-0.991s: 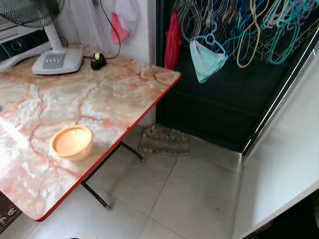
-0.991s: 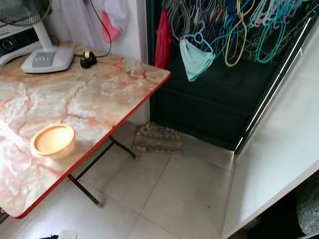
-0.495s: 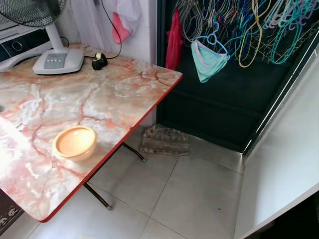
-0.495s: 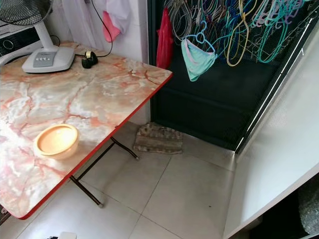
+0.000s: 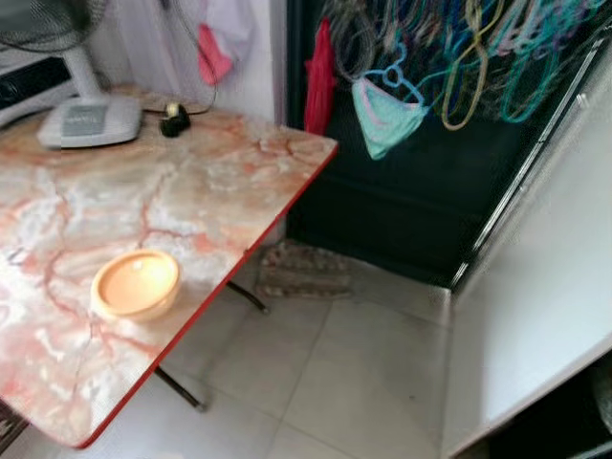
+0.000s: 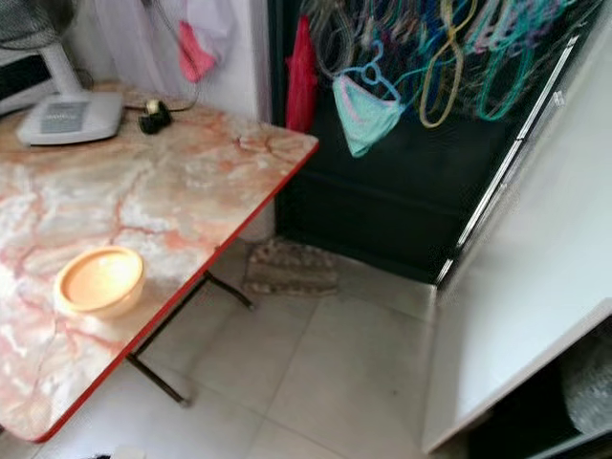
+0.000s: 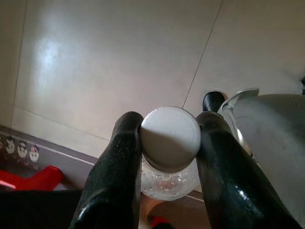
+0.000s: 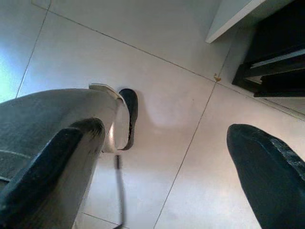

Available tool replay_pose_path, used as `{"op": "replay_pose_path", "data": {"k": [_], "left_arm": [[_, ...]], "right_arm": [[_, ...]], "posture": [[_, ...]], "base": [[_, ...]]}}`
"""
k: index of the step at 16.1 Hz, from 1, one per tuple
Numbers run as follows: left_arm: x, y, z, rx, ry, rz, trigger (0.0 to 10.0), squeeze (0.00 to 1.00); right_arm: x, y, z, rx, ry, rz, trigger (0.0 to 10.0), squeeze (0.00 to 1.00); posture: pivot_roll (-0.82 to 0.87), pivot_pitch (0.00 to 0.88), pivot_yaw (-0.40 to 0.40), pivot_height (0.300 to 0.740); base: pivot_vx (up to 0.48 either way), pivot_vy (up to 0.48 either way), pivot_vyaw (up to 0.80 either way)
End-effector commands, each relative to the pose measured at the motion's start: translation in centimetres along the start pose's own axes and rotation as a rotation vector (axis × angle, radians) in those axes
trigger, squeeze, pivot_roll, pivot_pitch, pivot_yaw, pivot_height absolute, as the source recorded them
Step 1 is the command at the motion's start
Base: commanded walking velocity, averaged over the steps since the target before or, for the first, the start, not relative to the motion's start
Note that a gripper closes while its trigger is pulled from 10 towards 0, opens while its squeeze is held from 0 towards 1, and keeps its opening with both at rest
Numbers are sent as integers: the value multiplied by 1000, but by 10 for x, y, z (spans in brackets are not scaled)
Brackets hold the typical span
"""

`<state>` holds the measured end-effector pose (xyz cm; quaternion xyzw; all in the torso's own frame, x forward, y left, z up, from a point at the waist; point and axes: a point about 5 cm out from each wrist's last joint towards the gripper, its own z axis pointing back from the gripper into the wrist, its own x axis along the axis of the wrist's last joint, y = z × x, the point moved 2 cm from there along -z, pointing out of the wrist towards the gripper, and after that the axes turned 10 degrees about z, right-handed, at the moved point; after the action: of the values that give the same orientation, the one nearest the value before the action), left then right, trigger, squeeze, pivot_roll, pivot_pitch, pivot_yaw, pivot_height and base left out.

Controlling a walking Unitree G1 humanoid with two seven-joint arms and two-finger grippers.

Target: Restocking fridge

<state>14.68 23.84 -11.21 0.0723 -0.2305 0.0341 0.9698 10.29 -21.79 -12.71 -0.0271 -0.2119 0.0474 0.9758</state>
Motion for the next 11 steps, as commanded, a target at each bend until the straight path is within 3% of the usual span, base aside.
{"op": "replay_pose_path", "data": {"k": [1,2,3,4,9,11], "left_arm": [[0,-3,0,-16,6,-36,10000,0],[1,-3,0,-12,5,-95,10000,0],[0,-2,0,-4,8,-63,10000,0],[-1,-3,0,-6,10,-27,10000,0],[-1,-3,0,-16,13,-65,10000,0],[0,-2,0,-17,8,-77,10000,0]], "right_arm": [[-3,-2,1,-3,11,0,10000,0],[-3,-2,1,-3,11,1,10000,0],[-3,-2,1,-3,12,1,10000,0],[-3,-2,1,-2,12,3,10000,0],[-4,0,1,2,14,11,10000,0],[-4,0,1,3,14,12,10000,0]], "posture": [[84,0,-17,740],[85,0,-17,740],[85,0,-17,740],[85,0,-17,740],[85,0,-13,740],[86,0,-12,740]], "base": [[0,-266,0],[0,-480,-800],[0,-480,0],[0,0,0],[0,0,0],[0,0,-800]]}}
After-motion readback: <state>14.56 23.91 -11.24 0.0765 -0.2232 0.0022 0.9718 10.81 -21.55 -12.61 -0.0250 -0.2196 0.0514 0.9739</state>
